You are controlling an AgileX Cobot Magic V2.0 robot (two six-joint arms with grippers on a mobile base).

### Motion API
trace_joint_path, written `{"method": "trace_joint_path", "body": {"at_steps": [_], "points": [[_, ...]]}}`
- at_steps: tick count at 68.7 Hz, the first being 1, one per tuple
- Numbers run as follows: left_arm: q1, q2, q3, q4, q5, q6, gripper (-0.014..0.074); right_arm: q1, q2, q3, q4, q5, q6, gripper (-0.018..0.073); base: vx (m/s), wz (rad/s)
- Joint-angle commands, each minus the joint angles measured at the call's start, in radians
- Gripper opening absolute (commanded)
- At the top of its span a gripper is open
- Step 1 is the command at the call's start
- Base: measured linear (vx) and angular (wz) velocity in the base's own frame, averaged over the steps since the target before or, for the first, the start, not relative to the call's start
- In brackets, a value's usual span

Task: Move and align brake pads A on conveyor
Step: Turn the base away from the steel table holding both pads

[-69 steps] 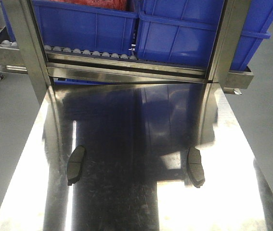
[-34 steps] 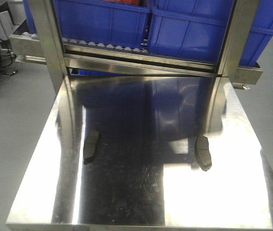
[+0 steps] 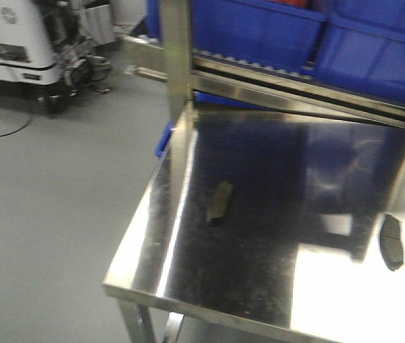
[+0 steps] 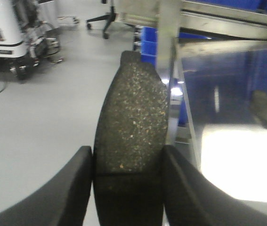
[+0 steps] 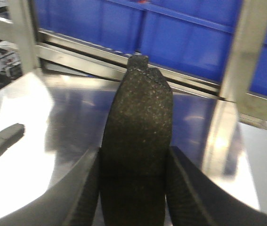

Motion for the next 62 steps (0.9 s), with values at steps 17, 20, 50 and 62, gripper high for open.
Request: {"method": "trace_joint_path", "body": {"at_steps": [17,20,50,62], "points": [[-0.002,0.007,-0.027,-0.019,-0.096,-0.007,0.0109,-0.003,0.007,-0.033,-0.014,-0.101,-0.008,0.0004,-0.04,0.61],[-0.002,0.007,-0.027,-0.019,-0.096,-0.007,0.0109,-0.003,0.007,-0.033,-0.014,-0.101,-0.008,0.0004,-0.02,0.63],[-0.002,0.007,-0.027,-0.019,-0.096,-0.007,0.0109,-0.003,0.007,-0.033,-0.014,-0.101,-0.008,0.0004,0.01,0.67],[-0.002,0.007,-0.027,-0.019,-0.096,-0.007,0.0109,-0.003,0.007,-0.033,-0.014,-0.101,-0.008,0.0004,0.03,0.61]]}}
